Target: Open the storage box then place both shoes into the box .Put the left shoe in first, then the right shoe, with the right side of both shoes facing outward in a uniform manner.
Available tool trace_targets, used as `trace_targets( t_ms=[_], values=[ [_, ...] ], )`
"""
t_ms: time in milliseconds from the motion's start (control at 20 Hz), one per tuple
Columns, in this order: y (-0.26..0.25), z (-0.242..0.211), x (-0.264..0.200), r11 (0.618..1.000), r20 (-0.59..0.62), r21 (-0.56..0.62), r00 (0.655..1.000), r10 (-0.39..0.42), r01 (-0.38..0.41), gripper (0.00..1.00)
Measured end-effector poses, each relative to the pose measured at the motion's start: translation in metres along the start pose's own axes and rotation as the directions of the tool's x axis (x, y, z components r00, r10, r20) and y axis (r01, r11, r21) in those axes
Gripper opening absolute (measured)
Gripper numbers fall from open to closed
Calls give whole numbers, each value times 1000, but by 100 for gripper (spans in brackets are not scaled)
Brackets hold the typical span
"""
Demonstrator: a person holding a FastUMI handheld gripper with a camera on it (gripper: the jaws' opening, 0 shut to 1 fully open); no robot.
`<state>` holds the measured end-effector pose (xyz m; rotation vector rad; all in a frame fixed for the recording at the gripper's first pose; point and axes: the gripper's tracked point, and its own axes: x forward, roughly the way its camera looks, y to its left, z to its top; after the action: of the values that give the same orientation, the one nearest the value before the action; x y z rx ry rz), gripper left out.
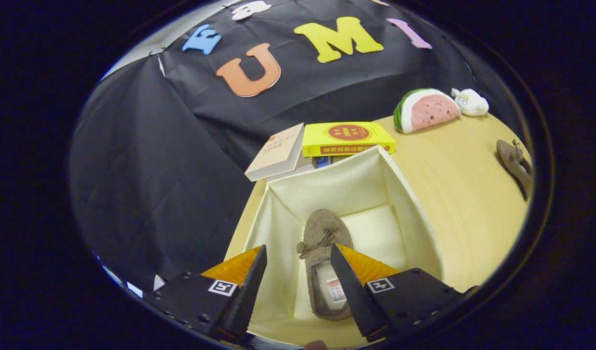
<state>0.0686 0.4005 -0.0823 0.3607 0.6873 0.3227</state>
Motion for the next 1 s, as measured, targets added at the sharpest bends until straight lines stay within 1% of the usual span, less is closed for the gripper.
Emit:
trace_targets(
  t_ms=[50, 200, 250, 400, 450, 600, 750, 900, 1000],
  values=[
    [0, 9, -8, 999, 32, -38, 999, 4, -2, 85],
    [-10, 39, -38, 987, 154, -160, 988, 15, 10, 87],
    [-15, 48, -50, 981, 189, -195, 982, 26, 12, 90],
    [-32, 81, -97, 962, 273, -273, 959, 76, 1, 91],
    [-44, 92, -112, 954, 298, -298, 951, 83, 10, 91],
    [-99, 131, -158, 928, 372, -370, 921, 112, 37, 96],
    [-196, 156, -193, 918, 428, -364, 903, 13, 160, 96],
    [-281, 174, -219, 915, 441, -329, 895, -72, 235, 96],
    [-334, 179, -231, 904, 434, -316, 891, -131, 287, 96]
  ],
)
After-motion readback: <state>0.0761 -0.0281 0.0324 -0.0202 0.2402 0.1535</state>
